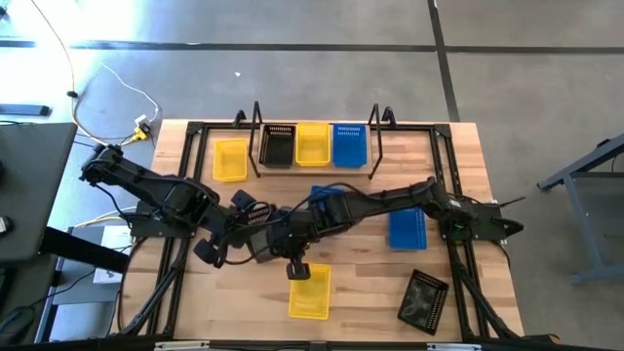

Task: Stack baskets on shelf by color
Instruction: Stack the left black bin on top of the black bin on the shelf, then stack the left blue bin on top of the blue bin on the shelf

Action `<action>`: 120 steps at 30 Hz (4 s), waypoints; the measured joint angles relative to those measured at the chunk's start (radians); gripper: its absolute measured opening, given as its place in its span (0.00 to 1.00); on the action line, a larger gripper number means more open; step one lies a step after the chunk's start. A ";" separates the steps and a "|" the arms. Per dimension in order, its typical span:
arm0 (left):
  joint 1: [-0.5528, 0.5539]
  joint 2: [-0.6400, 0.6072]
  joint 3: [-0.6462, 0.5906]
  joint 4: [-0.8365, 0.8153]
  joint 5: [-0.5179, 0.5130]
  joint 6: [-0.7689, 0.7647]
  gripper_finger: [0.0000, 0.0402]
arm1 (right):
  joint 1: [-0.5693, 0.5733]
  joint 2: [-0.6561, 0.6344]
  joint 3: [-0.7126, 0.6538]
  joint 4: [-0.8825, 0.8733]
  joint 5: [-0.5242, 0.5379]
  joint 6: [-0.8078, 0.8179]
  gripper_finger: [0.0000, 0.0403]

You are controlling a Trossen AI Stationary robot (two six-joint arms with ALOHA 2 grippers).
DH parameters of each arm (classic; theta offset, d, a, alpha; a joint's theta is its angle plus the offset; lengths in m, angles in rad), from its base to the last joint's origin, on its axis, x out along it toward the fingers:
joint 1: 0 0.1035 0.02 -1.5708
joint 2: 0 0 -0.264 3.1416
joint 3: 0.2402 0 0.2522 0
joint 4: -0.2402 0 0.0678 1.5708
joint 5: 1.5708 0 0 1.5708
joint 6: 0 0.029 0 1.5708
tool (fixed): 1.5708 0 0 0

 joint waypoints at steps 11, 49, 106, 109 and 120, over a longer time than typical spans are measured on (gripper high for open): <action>0.045 0.000 0.000 -0.046 -0.227 0.000 0.47 | -0.010 0.001 0.000 -0.136 0.118 0.101 0.00; 0.628 -0.240 0.000 -0.155 -0.252 -0.165 0.43 | -0.383 0.056 0.000 0.083 0.370 -0.454 0.00; 0.784 -0.240 0.000 -0.129 -0.255 -0.139 0.43 | -0.488 0.175 0.000 0.126 0.222 -0.457 0.24; 0.784 -0.240 0.000 -0.129 -0.256 -0.139 0.43 | -0.477 0.172 0.001 0.124 0.219 -0.423 0.26; 0.784 -0.242 0.000 -0.134 -0.180 -0.122 0.43 | -0.381 0.091 0.003 0.050 0.301 -0.211 0.27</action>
